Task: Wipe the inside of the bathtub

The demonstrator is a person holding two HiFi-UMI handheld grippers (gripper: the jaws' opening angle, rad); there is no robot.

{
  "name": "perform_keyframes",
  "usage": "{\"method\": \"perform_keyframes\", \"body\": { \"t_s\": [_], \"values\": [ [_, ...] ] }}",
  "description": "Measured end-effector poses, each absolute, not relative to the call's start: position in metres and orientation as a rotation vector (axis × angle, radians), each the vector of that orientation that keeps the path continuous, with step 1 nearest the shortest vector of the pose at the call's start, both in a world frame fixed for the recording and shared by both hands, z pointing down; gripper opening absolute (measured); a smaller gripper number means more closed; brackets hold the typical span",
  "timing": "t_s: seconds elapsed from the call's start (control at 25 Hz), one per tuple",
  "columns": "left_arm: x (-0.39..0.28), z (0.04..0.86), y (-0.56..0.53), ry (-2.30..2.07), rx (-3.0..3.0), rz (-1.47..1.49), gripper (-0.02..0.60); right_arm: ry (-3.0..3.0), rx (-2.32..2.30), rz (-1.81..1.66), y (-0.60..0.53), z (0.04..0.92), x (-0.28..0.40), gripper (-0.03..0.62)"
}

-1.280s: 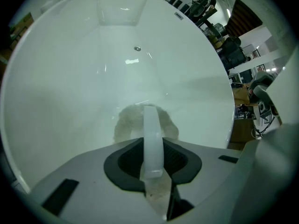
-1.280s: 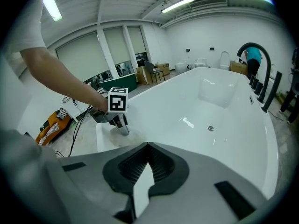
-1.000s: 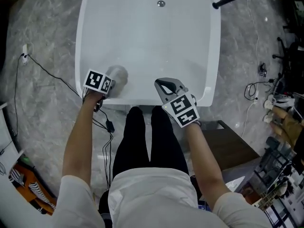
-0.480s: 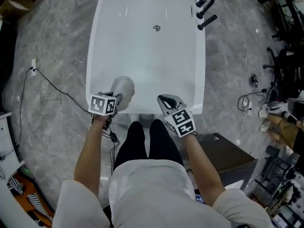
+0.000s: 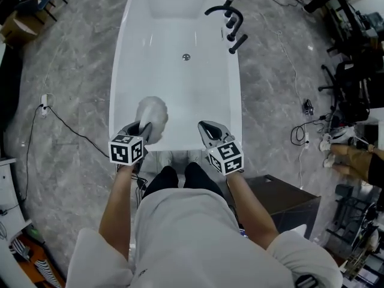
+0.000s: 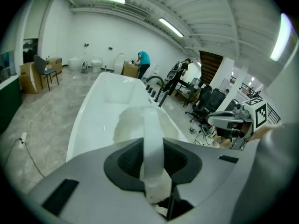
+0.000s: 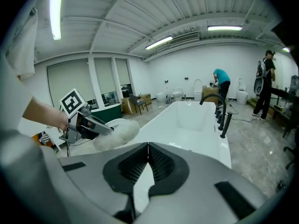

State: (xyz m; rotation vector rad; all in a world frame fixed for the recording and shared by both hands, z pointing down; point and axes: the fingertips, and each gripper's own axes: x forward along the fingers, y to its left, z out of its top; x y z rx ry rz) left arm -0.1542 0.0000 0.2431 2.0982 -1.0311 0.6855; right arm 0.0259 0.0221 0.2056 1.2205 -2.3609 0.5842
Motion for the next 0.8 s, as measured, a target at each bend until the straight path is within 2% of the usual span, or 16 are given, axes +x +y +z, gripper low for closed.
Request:
{"method": "perform_keyframes", "body": {
  "t_s": [0.44, 0.8],
  "values": [
    [-0.107, 0.117, -0.028, -1.144, 2.395, 0.409, 0.097, -2.483, 1.425, 0.503, 0.005, 0.113, 0.048, 0.019],
    [-0.104, 0.041, -0.031, -1.241, 2.545, 0.261, 0.097, -2.524, 1.501, 0.313, -0.002, 0.045, 0.067, 0.02]
  ]
}}
